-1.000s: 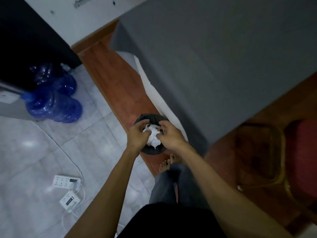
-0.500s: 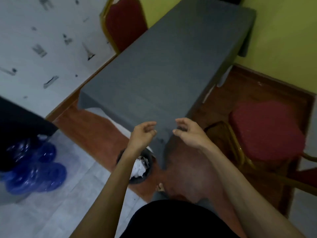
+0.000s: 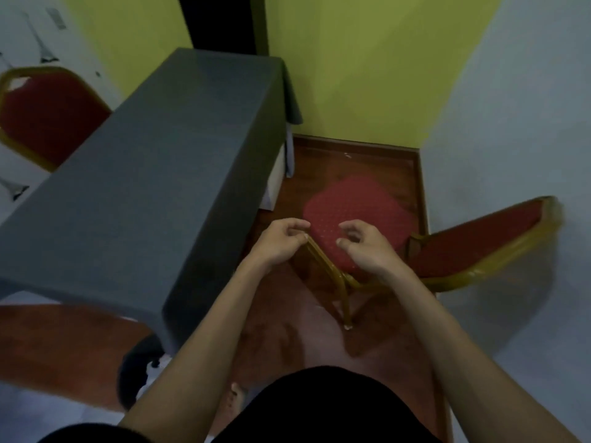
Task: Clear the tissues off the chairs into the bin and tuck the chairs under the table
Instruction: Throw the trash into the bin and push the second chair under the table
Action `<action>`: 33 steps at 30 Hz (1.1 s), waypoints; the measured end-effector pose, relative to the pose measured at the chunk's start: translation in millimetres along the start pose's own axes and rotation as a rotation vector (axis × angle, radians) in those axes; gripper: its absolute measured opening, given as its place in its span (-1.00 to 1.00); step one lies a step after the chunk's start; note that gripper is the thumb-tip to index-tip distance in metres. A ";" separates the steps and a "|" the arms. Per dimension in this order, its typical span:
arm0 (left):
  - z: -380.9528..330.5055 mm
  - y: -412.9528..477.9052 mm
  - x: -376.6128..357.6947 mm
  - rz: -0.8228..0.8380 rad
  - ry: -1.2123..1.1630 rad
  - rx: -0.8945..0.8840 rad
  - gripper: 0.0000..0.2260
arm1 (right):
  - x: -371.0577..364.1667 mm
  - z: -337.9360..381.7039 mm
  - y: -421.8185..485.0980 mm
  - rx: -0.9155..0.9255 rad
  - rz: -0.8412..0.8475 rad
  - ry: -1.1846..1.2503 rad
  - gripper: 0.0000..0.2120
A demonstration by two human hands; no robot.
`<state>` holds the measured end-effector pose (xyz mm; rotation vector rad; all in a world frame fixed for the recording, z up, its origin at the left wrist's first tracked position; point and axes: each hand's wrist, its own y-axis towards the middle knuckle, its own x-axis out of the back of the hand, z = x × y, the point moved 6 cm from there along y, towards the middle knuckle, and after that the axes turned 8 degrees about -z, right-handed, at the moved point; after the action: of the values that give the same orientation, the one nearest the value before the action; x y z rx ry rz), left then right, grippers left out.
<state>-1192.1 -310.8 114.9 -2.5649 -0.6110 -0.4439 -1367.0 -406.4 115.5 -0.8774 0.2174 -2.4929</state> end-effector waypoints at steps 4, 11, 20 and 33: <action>-42.0 8.5 -79.0 0.076 0.044 -0.046 -0.78 | 77.4 -35.8 0.9 0.014 -0.086 -0.001 -0.65; -103.9 2.2 -197.2 0.223 0.167 -0.155 -0.73 | 200.9 -84.6 -17.8 0.018 -0.368 0.049 -0.80; -155.0 -2.9 -300.5 0.394 0.268 -0.256 -0.62 | 268.8 -141.5 -20.4 -0.150 -0.706 0.139 -0.88; -146.3 -2.8 -349.8 0.409 0.296 -0.236 -0.34 | 283.7 -172.4 34.2 -0.516 -0.546 0.387 -0.64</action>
<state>-1519.5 -501.3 97.3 -2.6725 0.0777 -0.7656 -1653.1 -577.9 125.7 -0.6909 0.8871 -3.1804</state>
